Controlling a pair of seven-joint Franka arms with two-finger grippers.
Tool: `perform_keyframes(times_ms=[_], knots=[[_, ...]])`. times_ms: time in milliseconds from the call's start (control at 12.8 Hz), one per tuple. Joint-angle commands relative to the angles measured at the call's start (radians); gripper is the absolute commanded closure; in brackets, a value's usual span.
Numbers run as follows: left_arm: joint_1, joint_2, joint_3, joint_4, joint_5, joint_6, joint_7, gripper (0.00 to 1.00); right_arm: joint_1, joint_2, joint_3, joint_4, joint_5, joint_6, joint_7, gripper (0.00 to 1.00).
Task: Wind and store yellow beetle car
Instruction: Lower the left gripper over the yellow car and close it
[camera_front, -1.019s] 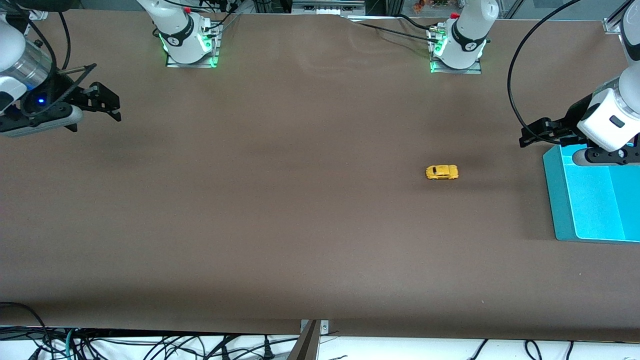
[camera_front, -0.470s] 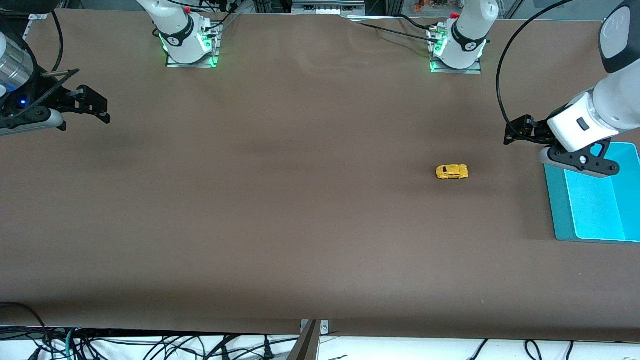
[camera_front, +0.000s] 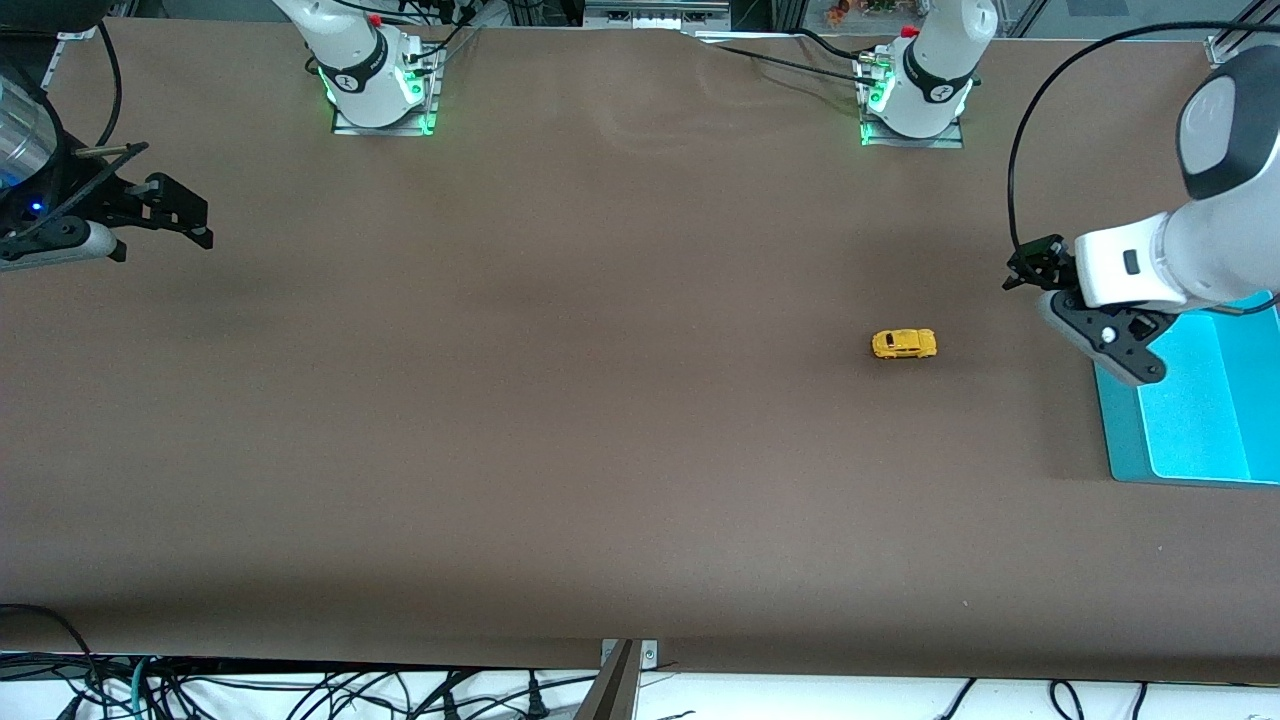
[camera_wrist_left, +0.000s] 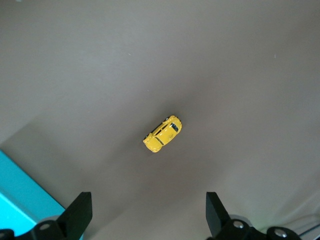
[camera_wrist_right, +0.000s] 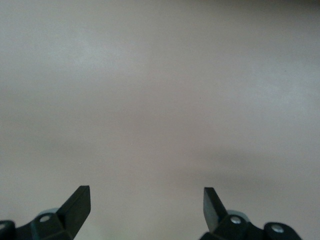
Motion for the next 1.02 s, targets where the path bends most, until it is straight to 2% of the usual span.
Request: perform_keyframes(times_ms=[0,313,784,940], knots=[[-0.010,0.007,0.000,-0.063,0.019,0.029,0.081,0.00,0.014,0.000,-0.022,0.003,0.016,-0.012,0.013,0.00],[-0.030,-0.007,0.000,-0.219,0.028,0.188,0.294,0.00,0.014,0.001,-0.023,0.003,0.016,-0.012,0.010,0.00],[-0.056,-0.051,0.000,-0.528,0.082,0.580,0.607,0.00,0.014,0.008,-0.023,0.003,0.016,-0.010,0.001,0.00],[-0.058,-0.062,0.000,-0.643,0.097,0.734,0.644,0.00,0.014,0.011,-0.023,0.003,0.016,-0.009,-0.001,0.00]])
